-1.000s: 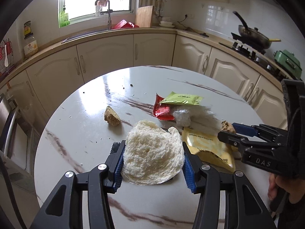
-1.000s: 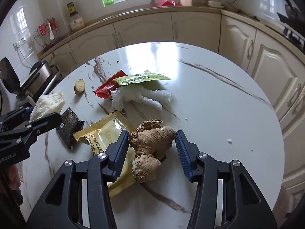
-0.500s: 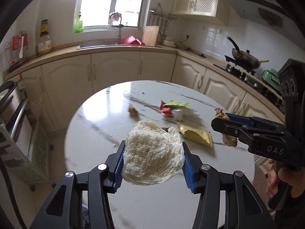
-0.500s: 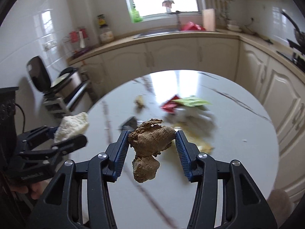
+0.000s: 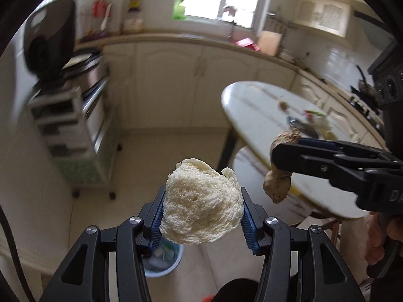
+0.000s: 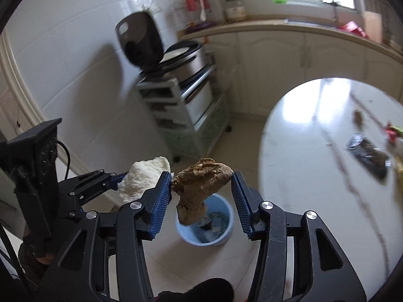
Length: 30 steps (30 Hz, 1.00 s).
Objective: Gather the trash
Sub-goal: 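Carry both items over the blue bin and open both tools, then move both tools back over the table trash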
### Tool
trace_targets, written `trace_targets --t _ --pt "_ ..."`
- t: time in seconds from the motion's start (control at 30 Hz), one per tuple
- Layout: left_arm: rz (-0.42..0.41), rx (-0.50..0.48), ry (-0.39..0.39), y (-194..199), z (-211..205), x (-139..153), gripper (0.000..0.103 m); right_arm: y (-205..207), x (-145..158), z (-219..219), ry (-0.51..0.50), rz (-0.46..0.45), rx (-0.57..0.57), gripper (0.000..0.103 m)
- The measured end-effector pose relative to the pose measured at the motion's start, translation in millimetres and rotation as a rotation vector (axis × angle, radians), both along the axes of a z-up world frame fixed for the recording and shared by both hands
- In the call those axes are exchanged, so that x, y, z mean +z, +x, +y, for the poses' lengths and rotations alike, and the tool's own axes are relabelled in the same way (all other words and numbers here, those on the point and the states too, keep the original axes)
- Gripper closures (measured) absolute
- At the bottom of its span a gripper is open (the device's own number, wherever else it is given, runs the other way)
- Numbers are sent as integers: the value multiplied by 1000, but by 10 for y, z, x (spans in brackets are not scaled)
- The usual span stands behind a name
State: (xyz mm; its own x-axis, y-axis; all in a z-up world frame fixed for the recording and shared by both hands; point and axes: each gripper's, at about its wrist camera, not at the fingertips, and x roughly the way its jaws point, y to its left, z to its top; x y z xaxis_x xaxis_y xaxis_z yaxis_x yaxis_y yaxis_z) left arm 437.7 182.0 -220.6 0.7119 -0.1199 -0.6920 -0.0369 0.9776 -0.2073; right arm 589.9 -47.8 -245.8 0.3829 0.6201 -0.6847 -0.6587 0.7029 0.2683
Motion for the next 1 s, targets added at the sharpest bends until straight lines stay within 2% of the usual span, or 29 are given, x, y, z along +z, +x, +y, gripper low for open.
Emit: trace_targets --t 0.2,0.23,0.3,0.33,0.4,0.53,0.67,0.8,0.9,1.0 --pt "126 79 -54 -28 447 -507 54 79 -510 673 -72 65 66 60" --pt "149 87 -65 -27 506 -599 54 97 -584 738 -86 75 72 64" --pt "184 104 -71 -4 593 -718 53 168 -762 867 -111 107 85 81" --pt "198 112 -70 16 634 -766 52 211 -847 934 -127 120 90 83" --pt "223 130 -60 16 741 -857 47 283 -981 1018 -141 146 97 83" --pt "239 149 -80 18 842 -896 47 389 -1208 1175 -164 181 115 82" --pt "248 149 -82 1 904 -867 46 392 -1280 1245 -168 185 116 80" --pt "248 165 -83 301 880 -831 45 390 -1250 1250 -169 178 112 80" --pt "227 182 -75 343 785 -781 40 361 -1158 1197 -167 161 106 80" --pt "182 188 -38 257 648 -545 35 326 -982 1122 -145 132 95 79"
